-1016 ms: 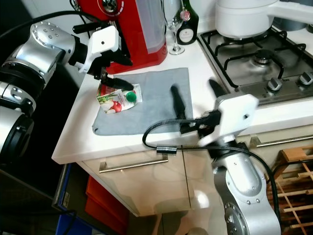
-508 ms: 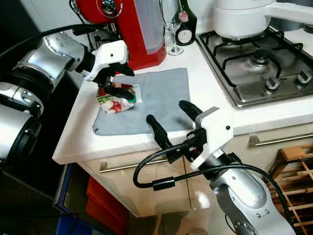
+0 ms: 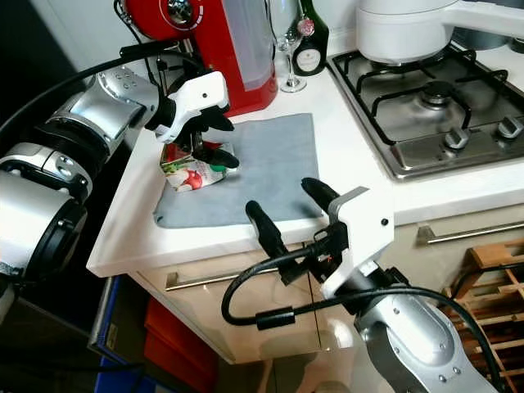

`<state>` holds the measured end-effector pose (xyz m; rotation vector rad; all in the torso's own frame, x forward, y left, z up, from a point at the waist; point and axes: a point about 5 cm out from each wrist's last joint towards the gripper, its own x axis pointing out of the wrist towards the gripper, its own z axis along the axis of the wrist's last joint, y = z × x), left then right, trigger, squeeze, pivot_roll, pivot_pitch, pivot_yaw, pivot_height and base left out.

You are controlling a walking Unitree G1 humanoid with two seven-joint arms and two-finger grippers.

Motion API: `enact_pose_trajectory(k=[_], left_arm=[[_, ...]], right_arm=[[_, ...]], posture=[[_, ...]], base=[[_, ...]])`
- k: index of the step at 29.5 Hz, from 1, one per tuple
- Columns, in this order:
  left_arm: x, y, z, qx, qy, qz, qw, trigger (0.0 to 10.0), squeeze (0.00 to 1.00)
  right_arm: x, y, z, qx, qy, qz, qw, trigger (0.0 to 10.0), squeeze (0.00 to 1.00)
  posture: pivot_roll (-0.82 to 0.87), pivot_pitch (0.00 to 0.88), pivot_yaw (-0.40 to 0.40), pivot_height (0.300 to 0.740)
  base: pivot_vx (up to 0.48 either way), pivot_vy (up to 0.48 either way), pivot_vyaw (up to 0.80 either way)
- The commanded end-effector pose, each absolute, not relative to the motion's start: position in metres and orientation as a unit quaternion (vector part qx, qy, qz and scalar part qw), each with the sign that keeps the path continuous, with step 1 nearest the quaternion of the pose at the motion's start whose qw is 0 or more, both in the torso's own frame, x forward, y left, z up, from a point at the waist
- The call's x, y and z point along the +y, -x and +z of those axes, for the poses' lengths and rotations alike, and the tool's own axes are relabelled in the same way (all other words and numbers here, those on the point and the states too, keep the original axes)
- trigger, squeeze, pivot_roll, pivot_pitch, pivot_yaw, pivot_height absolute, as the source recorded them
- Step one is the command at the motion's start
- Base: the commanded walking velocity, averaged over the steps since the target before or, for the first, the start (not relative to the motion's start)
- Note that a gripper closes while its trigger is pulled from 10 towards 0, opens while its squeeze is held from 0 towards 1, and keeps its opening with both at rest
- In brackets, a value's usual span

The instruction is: Restocking fridge

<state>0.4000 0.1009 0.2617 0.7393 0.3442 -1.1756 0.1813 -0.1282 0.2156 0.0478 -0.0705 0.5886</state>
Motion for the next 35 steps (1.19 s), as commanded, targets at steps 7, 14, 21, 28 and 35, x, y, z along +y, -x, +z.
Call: enact_pose_trajectory(k=[7, 14, 21, 28, 35], left_arm=[[0.119, -0.401, 0.252, 0.192, -0.313, -0.517, 0.774, 10.0, 0.0], [0.131, -0.402, 0.243, 0.215, -0.313, -0.49, 0.785, 10.0, 0.0], [0.148, -0.402, 0.241, 0.227, -0.306, -0.467, 0.798, 10.0, 0.0], [0.147, -0.4, 0.23, 0.238, -0.301, -0.47, 0.795, 10.0, 0.0], [0.135, -0.4, 0.22, 0.237, -0.302, -0.473, 0.793, 10.0, 0.0]], right_arm=[[-0.124, -0.175, 0.218, -0.029, -0.037, 0.302, 0.952, 10.0, 0.0], [-0.121, -0.174, 0.218, -0.019, -0.043, 0.313, 0.949, 10.0, 0.0], [-0.12, -0.174, 0.216, -0.011, -0.049, 0.317, 0.947, 10.0, 0.0], [-0.119, -0.177, 0.217, -0.008, -0.051, 0.323, 0.945, 10.0, 0.0], [-0.118, -0.175, 0.217, -0.007, -0.054, 0.32, 0.946, 10.0, 0.0]], posture=[[-0.42, 0.0, 0.28, 0.74], [-0.42, 0.0, 0.272, 0.74], [-0.4, 0.0, 0.261, 0.74], [-0.4, 0.0, 0.254, 0.74], [-0.43, 0.0, 0.263, 0.74]], base=[[0.0, 0.0, 0.0], [0.0, 0.0, 0.0], [0.0, 0.0, 0.0], [0.0, 0.0, 0.0], [0.0, 0.0, 0.0]])
